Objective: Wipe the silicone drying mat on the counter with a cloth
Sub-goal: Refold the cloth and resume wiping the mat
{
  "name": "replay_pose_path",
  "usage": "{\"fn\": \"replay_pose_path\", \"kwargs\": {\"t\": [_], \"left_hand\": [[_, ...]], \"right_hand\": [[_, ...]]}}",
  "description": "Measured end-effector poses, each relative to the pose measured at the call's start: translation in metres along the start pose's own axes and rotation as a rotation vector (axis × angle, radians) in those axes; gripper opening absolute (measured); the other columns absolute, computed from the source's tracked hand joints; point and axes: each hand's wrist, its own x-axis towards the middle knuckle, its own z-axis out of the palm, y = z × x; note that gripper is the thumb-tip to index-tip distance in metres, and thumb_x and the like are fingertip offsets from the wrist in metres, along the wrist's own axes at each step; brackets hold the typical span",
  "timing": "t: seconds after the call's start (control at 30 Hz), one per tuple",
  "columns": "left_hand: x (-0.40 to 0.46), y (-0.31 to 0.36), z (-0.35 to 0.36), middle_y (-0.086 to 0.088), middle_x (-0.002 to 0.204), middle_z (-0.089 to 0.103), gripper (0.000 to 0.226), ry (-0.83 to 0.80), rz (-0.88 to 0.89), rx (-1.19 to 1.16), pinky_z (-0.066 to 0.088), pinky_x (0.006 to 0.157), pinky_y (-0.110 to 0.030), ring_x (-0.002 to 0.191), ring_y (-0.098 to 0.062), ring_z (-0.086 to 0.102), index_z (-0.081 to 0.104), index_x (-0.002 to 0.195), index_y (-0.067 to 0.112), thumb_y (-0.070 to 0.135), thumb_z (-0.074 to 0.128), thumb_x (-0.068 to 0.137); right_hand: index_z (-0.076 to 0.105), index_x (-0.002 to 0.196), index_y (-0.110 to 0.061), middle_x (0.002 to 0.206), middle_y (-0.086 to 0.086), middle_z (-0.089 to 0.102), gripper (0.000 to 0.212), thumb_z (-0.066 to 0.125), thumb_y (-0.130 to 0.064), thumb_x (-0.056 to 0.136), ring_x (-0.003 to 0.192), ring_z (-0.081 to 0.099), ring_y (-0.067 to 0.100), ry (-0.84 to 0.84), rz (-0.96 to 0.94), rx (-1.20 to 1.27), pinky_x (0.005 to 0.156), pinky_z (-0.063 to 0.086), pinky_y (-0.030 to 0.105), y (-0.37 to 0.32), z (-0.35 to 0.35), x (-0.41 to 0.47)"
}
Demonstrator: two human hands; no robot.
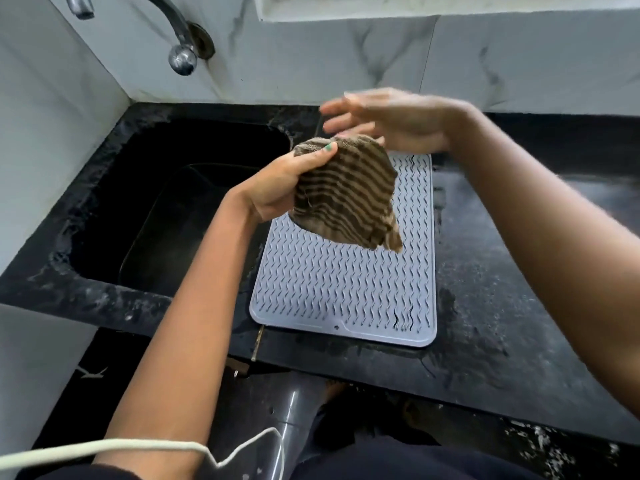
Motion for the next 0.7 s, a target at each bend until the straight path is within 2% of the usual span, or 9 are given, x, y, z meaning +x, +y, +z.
{"fn": "replay_pose_path", "kwargs": {"t": [0.07,0.13,0.2,0.33,0.4,0.47,0.53,0.6,0.7], "left_hand": [[0.004,0.001,-0.003,-0.009,0.112,0.070,0.034,0.016,0.020,-0.035,0.055,0.087,-0.029,0.104,-0.020,0.067,0.061,0.121,0.006,0.025,0.041,0.101],[0.008,0.000,-0.007,-0.008,0.105,0.073,0.036,0.028,0.005,-0.008,0.056,0.083,-0.028,0.099,-0.019,0.070,0.068,0.111,0.007,0.029,0.042,0.100],[0.010,-0.003,-0.012,-0.005,0.096,0.076,0.039,0.050,-0.078,0.036,0.057,0.082,-0.030,0.093,-0.018,0.071,0.073,0.097,0.012,0.039,0.045,0.098],[0.020,-0.020,-0.027,-0.001,0.088,0.073,0.051,0.230,-0.303,0.262,0.053,0.082,-0.034,0.085,-0.016,0.069,0.069,0.094,0.016,0.057,0.040,0.093],[0.030,-0.029,-0.037,0.004,0.085,0.074,0.047,0.383,-0.321,0.336,0.050,0.077,-0.031,0.083,-0.016,0.069,0.070,0.089,0.018,0.053,0.039,0.094],[0.041,-0.042,-0.048,0.005,0.090,0.075,0.035,0.597,-0.249,0.375,0.047,0.073,-0.029,0.084,-0.018,0.069,0.071,0.087,0.022,0.040,0.042,0.095],[0.060,-0.059,-0.062,-0.002,0.110,0.071,0.026,0.741,-0.161,0.547,0.048,0.078,-0.032,0.093,-0.022,0.064,0.069,0.102,0.020,0.026,0.045,0.094],[0.082,-0.076,-0.067,-0.009,0.137,0.056,0.038,0.690,-0.166,0.750,0.046,0.097,-0.034,0.115,-0.025,0.057,0.054,0.132,0.013,0.017,0.043,0.096],[0.119,-0.096,-0.061,-0.015,0.159,0.019,0.055,0.544,-0.242,1.026,0.016,0.120,-0.037,0.147,-0.029,0.020,0.019,0.150,0.003,0.014,0.038,0.099]], "right_hand": [[0.048,0.131,-0.014,0.129,0.012,0.056,0.072,0.075,-0.042,0.070,0.117,0.056,0.029,-0.207,-0.028,0.193,0.098,0.049,0.042,0.026,0.020,-0.002],[0.043,0.132,-0.009,0.122,0.017,0.059,0.062,0.071,-0.019,0.077,0.110,0.059,0.032,-0.234,-0.056,0.299,0.089,0.054,0.041,0.049,0.033,0.000],[0.046,0.128,-0.013,0.119,0.014,0.061,0.055,0.066,-0.002,0.078,0.110,0.060,0.030,-0.117,-0.022,0.342,0.089,0.054,0.038,0.067,0.043,0.004],[0.053,0.125,-0.006,0.116,0.016,0.065,0.043,0.061,0.001,0.084,0.102,0.064,0.028,0.041,0.201,0.352,0.088,0.054,0.035,0.091,0.045,0.008],[0.063,0.113,-0.011,0.102,0.010,0.071,0.030,0.059,0.000,0.085,0.092,0.067,0.024,0.127,0.243,0.380,0.075,0.058,0.030,0.093,0.034,0.008],[0.064,0.111,-0.018,0.106,0.009,0.071,0.032,0.057,0.001,0.086,0.096,0.067,0.025,0.332,0.199,0.375,0.079,0.057,0.034,0.092,0.018,0.014],[0.052,0.127,-0.015,0.123,0.010,0.062,0.046,0.055,0.004,0.085,0.110,0.060,0.025,0.629,0.114,0.338,0.093,0.050,0.034,0.087,0.003,0.031],[0.037,0.139,-0.016,0.137,0.008,0.050,0.060,0.052,0.003,0.085,0.120,0.050,0.020,0.869,0.024,0.210,0.094,0.042,0.027,0.078,-0.001,0.057],[0.023,0.145,-0.030,0.145,0.009,0.040,0.065,0.054,-0.018,0.089,0.126,0.044,0.027,0.896,-0.032,-0.283,0.105,0.037,0.039,0.070,-0.002,0.109]]}}
